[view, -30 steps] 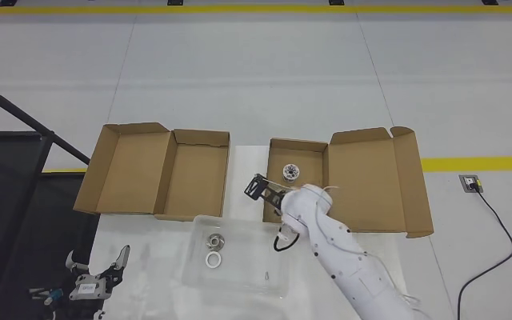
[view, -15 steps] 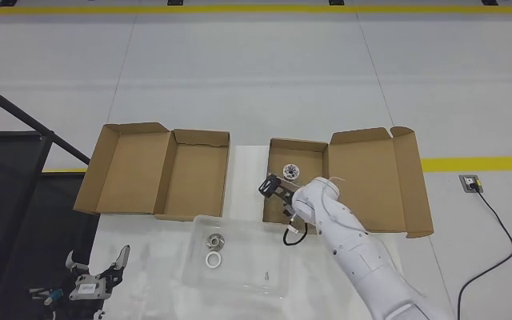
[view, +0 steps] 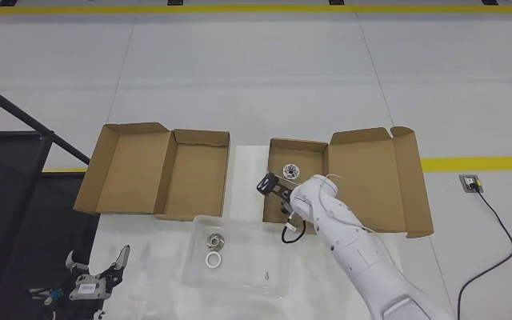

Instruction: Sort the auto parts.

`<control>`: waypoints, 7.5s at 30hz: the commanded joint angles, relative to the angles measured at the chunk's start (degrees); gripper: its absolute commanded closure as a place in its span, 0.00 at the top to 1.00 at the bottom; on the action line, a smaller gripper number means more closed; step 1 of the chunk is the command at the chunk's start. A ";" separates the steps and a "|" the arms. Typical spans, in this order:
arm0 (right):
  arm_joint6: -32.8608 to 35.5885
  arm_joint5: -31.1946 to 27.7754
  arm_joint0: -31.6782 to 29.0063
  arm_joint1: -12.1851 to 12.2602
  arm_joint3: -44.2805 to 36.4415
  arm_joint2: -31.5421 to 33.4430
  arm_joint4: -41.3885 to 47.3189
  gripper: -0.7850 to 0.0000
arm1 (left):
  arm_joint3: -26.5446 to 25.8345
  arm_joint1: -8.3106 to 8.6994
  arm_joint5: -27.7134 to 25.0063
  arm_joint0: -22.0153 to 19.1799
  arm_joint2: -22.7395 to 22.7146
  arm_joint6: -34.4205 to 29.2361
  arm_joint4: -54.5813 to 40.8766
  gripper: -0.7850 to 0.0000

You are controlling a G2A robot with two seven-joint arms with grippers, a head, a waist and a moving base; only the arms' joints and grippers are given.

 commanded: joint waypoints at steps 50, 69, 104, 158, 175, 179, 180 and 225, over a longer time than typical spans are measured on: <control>0.12 -27.32 -21.41 11.84 -40.33 -5.41 1.27 1.00 | 0.00 0.00 0.00 0.00 0.00 0.00 0.00 1.00; 7.71 -22.14 -15.17 9.78 -29.28 -16.27 9.19 0.49 | 0.00 0.00 0.00 0.00 0.00 0.00 0.00 1.00; 10.98 -18.87 -5.52 13.96 -28.79 -31.89 26.14 0.38 | 0.00 0.00 0.00 0.00 0.00 0.00 0.00 1.00; 8.24 -12.52 -6.85 16.82 -42.56 -21.61 14.05 0.00 | 0.00 0.00 0.00 0.00 0.00 0.00 0.00 1.00; -2.56 4.64 -11.05 19.75 -30.81 -4.94 5.27 0.00 | 0.00 0.00 0.00 0.00 0.00 0.00 0.00 1.00; -8.68 1.84 -8.15 18.46 -20.98 -6.29 7.99 0.00 | 0.00 0.00 0.00 0.00 0.00 0.00 0.00 1.00; -9.86 1.42 -7.52 18.10 -18.92 -6.66 8.67 0.00 | 0.00 0.00 0.00 0.00 0.00 0.00 0.00 1.00; -21.17 -1.60 -7.53 16.32 -19.04 -4.62 3.34 0.38 | 0.00 0.00 0.00 0.00 0.00 0.00 0.00 1.00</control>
